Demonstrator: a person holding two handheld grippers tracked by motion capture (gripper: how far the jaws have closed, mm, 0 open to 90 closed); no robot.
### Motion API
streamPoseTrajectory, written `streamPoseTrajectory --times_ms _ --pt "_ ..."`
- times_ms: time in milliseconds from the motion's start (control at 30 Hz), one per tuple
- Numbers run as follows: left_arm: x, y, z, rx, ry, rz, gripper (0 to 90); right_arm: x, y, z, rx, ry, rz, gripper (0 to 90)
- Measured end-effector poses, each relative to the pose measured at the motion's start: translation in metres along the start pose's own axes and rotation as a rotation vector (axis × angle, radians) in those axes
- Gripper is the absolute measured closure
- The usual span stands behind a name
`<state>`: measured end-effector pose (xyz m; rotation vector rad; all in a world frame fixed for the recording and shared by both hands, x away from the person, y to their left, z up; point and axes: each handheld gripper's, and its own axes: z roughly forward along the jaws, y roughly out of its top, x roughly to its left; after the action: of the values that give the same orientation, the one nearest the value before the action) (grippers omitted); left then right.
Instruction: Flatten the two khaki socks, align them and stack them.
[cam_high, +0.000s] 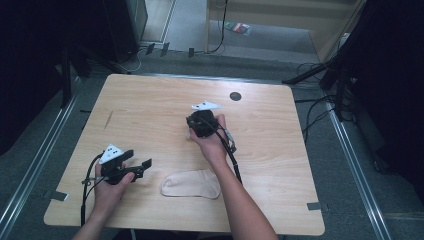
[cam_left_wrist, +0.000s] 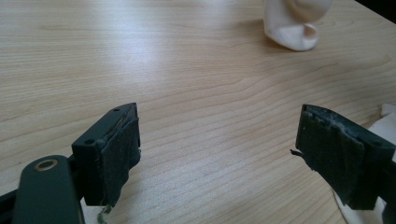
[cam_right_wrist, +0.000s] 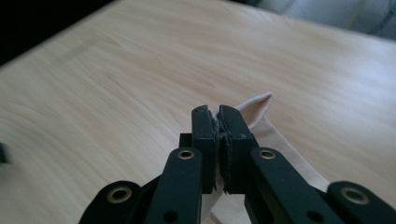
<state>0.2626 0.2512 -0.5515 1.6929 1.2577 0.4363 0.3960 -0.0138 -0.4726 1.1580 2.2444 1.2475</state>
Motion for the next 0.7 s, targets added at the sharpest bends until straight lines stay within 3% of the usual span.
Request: streamPoseTrajectory --times_ms 33,67,100,133,167,200,233,333,467,500,533,600,633,667,700 --pt "0.001 0.0 -0.001 0.002 -0.004 0.002 14.4 0.013 0.013 -0.009 -0.039 0.042 -0.008 86.7" --pt "0.001 0.0 -0.001 0.002 -0.004 0.002 14.4 0.013 0.013 -0.009 -0.039 0.042 -0.008 86.7" --pt "0.001 0.0 -0.001 -0.005 -0.005 -0.001 14.4 0.022 0.023 -0.019 -0.085 0.084 -0.015 86.6" --pt "0.001 0.0 -0.001 -0.005 -0.005 -0.001 14.3 0.022 0.023 -0.019 -0.085 0.084 -0.015 86.6" --pt "0.001 0.0 -0.002 -0.015 -0.011 -0.006 14.4 0.026 0.029 -0.031 -0.118 0.122 0.001 86.4" --pt "0.001 0.0 -0.002 -0.015 -0.011 -0.006 14.4 0.026 0.029 -0.031 -0.118 0.122 0.001 86.4" --pt "0.002 0.0 -0.002 -0.017 -0.013 -0.005 14.3 0.023 0.029 -0.039 -0.127 0.149 0.04 86.3" --pt "0.002 0.0 -0.003 -0.018 -0.014 -0.006 14.3 0.013 0.021 -0.041 -0.117 0.146 0.061 86.2" --pt "0.001 0.0 -0.002 -0.018 -0.012 -0.009 14.3 -0.018 -0.012 -0.033 -0.011 0.094 0.135 85.9" --pt "0.001 0.0 -0.002 -0.018 -0.012 -0.008 14.4 -0.037 -0.032 -0.024 0.069 0.065 0.148 81.4" --pt "0.001 0.0 -0.002 -0.018 -0.012 -0.008 14.4 -0.037 -0.032 -0.024 0.069 0.065 0.148 81.4" --pt "0.001 0.0 -0.002 -0.017 -0.01 -0.009 14.4 -0.055 -0.051 -0.018 0.103 -0.062 0.122 66.8" --pt "0.001 0.0 -0.002 -0.016 -0.01 -0.009 14.4 -0.063 -0.057 -0.018 0.11 -0.138 0.1 63.8" --pt "0.001 0.0 -0.002 -0.016 -0.011 -0.01 14.7 -0.07 -0.063 -0.021 0.102 -0.185 0.108 63.4" --pt "0.001 0.0 -0.002 -0.018 -0.011 -0.011 15.2 -0.082 -0.068 -0.031 0.051 -0.201 0.167 62.2"
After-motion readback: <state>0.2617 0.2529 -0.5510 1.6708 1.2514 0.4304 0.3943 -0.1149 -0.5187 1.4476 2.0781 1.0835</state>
